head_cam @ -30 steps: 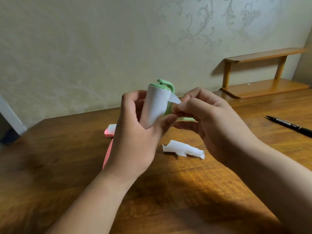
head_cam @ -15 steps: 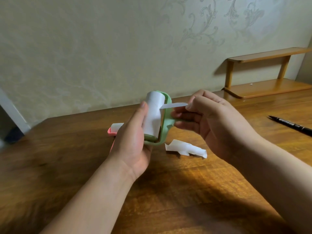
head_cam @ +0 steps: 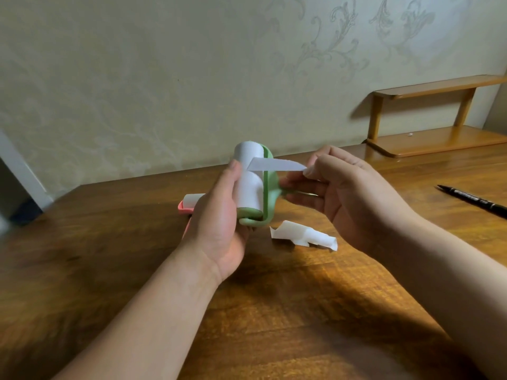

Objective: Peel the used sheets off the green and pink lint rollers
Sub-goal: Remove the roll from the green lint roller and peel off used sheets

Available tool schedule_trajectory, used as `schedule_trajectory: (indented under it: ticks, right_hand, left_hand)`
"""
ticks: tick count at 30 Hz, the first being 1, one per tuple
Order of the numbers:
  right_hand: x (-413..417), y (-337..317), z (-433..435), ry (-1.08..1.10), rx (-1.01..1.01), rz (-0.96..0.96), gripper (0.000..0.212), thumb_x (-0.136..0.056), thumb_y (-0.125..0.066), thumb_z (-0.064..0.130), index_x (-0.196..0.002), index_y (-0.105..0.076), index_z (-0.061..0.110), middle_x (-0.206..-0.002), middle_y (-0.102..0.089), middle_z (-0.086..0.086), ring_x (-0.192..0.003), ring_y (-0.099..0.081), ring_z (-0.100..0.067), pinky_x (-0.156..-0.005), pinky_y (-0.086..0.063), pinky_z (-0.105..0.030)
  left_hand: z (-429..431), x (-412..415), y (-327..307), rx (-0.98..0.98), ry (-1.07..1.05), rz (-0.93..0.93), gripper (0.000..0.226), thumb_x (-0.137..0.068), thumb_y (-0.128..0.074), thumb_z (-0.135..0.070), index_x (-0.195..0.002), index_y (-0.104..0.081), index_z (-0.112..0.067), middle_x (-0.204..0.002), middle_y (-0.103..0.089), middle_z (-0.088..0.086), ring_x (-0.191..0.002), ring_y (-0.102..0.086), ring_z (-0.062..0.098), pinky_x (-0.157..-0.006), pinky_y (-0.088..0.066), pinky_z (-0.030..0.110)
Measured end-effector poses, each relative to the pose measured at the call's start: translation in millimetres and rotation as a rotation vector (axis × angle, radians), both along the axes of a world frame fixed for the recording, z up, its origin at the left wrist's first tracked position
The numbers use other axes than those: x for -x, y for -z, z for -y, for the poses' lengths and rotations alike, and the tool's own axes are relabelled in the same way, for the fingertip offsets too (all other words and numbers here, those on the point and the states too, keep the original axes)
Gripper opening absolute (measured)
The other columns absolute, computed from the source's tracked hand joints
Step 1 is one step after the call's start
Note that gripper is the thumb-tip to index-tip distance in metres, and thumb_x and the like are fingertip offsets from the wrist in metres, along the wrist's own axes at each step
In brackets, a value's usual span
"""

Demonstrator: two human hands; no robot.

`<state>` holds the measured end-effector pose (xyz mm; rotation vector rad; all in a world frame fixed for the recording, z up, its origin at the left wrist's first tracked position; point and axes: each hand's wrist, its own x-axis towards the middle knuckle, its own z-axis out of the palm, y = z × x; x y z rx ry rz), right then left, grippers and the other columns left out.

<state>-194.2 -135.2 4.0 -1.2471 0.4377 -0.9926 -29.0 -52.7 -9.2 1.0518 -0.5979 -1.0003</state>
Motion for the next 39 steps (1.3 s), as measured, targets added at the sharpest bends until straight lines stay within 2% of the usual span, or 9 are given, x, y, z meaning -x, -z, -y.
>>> schedule_trajectory:
  ticks: [4, 9, 17, 19, 22, 24, 29, 36, 39]
  right_hand:
    - [-1, -1, 1, -0.025, -0.065, 0.033, 0.009, -0.085, -0.058, 0.007, -0.077, -0.060, 0.011, -0.096, -0.074, -0.025, -0.099, -0.079, -0.036, -0.095, -0.066, -0.050]
    - [2, -6, -2, -0.030, -0.175, 0.082, 0.026, -0.100, -0.045, 0.000, -0.078, -0.056, 0.007, -0.097, -0.074, -0.026, -0.101, -0.079, -0.038, -0.099, -0.065, -0.053]
    - [5, -11, -8, -0.045, -0.266, 0.085, 0.061, -0.101, -0.042, 0.003, -0.050, -0.075, 0.014, -0.094, -0.081, -0.023, -0.098, -0.083, -0.036, -0.078, -0.069, -0.037]
    - [4, -10, -7, -0.045, -0.272, 0.074, 0.062, -0.100, -0.042, 0.003, -0.049, -0.074, 0.014, -0.093, -0.081, -0.023, -0.103, -0.083, -0.037, -0.081, -0.069, -0.038]
    - [3, -7, -6, -0.036, -0.276, 0.075, 0.063, -0.100, -0.042, 0.002, -0.048, -0.075, 0.013, -0.096, -0.081, -0.024, -0.105, -0.083, -0.039, -0.085, -0.070, -0.041]
    - [4, -6, -4, -0.023, -0.278, 0.077, 0.058, -0.100, -0.042, 0.002, -0.053, -0.075, 0.011, -0.106, -0.081, -0.030, -0.106, -0.082, -0.041, -0.088, -0.069, -0.044]
    - [3, -4, 0, 0.015, -0.304, 0.088, 0.026, -0.099, -0.041, 0.001, -0.080, -0.057, 0.006, -0.126, -0.074, -0.038, -0.109, -0.081, -0.045, -0.097, -0.064, -0.051]
    - [8, -3, 6, -0.034, -0.370, 0.189, 0.015, -0.098, -0.038, 0.004, -0.100, -0.053, 0.007, -0.112, -0.081, -0.029, -0.104, -0.082, -0.044, -0.085, -0.069, -0.048]
    - [9, -4, 7, -0.031, -0.386, 0.220, 0.024, -0.099, -0.038, 0.005, -0.115, -0.055, 0.001, -0.097, -0.083, -0.024, -0.096, -0.084, -0.040, -0.079, -0.069, -0.047]
  left_hand:
    - [2, 1, 0, 0.040, 0.019, 0.022, 0.076, -0.085, -0.069, -0.076, -0.135, -0.079, -0.020, -0.126, -0.085, 0.008, -0.115, -0.081, 0.023, -0.089, -0.061, 0.038]
    - [3, -7, 1, 0.061, -0.080, -0.050, 0.056, -0.093, -0.078, -0.059, -0.135, -0.077, -0.023, -0.117, -0.086, 0.005, -0.095, -0.083, 0.016, -0.064, -0.063, 0.027]
    - [7, -6, 4, -0.021, -0.134, -0.096, 0.044, -0.109, -0.064, -0.053, -0.143, -0.069, -0.027, -0.132, -0.077, 0.014, -0.106, -0.076, 0.023, -0.057, -0.062, 0.027]
    - [8, -6, 5, -0.026, -0.157, -0.056, 0.046, -0.105, -0.065, -0.063, -0.135, -0.073, -0.030, -0.126, -0.079, 0.012, -0.105, -0.078, 0.022, -0.064, -0.064, 0.030]
    - [6, -5, 3, -0.018, -0.129, 0.031, 0.078, -0.075, -0.072, -0.082, -0.134, -0.075, -0.032, -0.128, -0.082, 0.007, -0.117, -0.079, 0.023, -0.085, -0.063, 0.036]
    - [4, -6, 2, -0.014, -0.135, 0.035, 0.073, -0.077, -0.076, -0.075, -0.135, -0.076, -0.030, -0.129, -0.080, 0.007, -0.120, -0.077, 0.025, -0.089, -0.061, 0.037]
    - [4, -8, 2, -0.011, -0.110, -0.039, 0.051, -0.102, -0.068, -0.062, -0.142, -0.072, -0.030, -0.128, -0.079, 0.007, -0.112, -0.075, 0.021, -0.074, -0.061, 0.031]
    - [7, -14, 0, -0.040, -0.269, -0.203, 0.044, -0.111, -0.062, -0.052, -0.146, -0.057, -0.025, -0.134, -0.073, 0.014, -0.117, -0.078, 0.031, -0.100, -0.066, 0.052]
    - [6, -14, -3, -0.019, -0.290, -0.238, 0.045, -0.108, -0.064, -0.056, -0.140, -0.059, -0.026, -0.131, -0.073, 0.017, -0.112, -0.079, 0.033, -0.079, -0.071, 0.048]
